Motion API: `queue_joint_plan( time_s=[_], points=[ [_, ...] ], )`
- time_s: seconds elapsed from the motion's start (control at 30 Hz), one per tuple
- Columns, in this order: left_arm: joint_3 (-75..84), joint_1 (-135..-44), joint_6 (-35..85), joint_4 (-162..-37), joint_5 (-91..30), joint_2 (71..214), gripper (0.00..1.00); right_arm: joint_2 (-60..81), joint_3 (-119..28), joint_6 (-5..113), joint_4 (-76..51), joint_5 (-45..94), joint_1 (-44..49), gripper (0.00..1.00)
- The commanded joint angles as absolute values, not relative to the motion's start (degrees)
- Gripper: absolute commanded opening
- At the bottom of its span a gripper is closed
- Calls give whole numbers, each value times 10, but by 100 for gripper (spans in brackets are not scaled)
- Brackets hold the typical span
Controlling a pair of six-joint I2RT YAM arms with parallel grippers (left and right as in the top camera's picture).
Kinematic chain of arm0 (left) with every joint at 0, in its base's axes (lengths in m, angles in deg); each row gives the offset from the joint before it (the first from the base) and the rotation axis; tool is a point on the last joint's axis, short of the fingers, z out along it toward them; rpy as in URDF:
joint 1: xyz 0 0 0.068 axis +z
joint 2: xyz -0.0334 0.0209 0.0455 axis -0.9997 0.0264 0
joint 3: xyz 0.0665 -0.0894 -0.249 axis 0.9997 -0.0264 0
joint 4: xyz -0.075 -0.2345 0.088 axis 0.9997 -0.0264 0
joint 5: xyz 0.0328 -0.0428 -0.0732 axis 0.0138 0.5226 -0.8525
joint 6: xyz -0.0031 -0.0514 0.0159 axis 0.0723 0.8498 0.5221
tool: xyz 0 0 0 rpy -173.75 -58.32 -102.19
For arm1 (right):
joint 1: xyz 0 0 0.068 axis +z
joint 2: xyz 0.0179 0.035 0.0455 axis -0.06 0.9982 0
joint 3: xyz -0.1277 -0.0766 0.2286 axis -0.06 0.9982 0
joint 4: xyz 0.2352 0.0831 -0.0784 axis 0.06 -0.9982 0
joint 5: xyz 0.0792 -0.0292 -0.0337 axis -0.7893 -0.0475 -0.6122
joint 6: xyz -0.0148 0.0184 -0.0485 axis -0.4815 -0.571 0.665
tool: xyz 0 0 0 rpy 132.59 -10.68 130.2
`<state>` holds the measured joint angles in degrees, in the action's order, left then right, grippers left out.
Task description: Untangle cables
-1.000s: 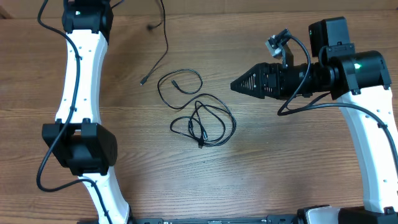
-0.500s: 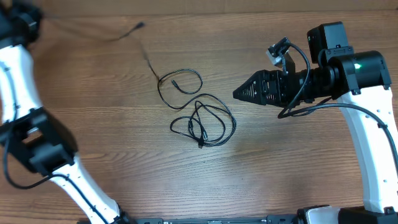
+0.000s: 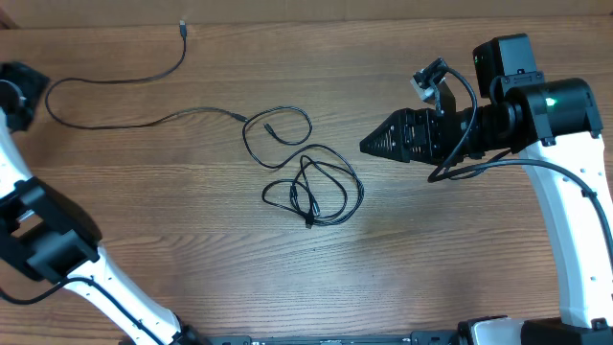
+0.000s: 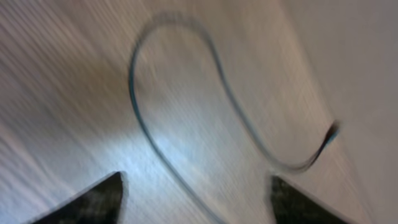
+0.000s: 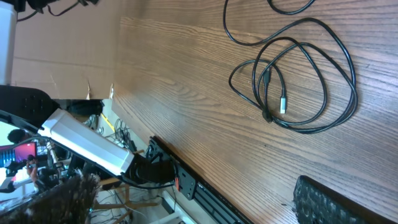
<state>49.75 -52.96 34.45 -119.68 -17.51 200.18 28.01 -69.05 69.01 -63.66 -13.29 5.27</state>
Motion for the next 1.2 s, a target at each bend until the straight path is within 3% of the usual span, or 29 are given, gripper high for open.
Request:
queue_joint_plan(
  time_s=[0.0,0.13,0.5,0.63,0.73,0.9,1.07,1.17],
  points=[
    [497,-586,283,-1228,-177,2014,88,277,-694,696,-635,-131,52,100],
    [497,-645,274,-1247,-166,2041,91,277,-694,695,-636,-131,52,100],
    [497,-800,289,-1292,5,2099,93,277,-694,696,-644,-131,52,100],
    [497,-820,365,-1317,33,2100,93,277,-694,700,-646,-131,52,100],
    [497,-822,421,-1328,40,2104,99,277,-694,700,-646,-131,52,100],
    [497,-821,423,-1335,83,2115,100,277,-694,700,-651,-131,52,100],
    [497,-821,546,-1350,55,2129,100,277,-694,700,-645,-131,52,100],
    [497,-821,553,-1305,0,2133,100,277,-694,700,-646,-131,52,100]
  ],
)
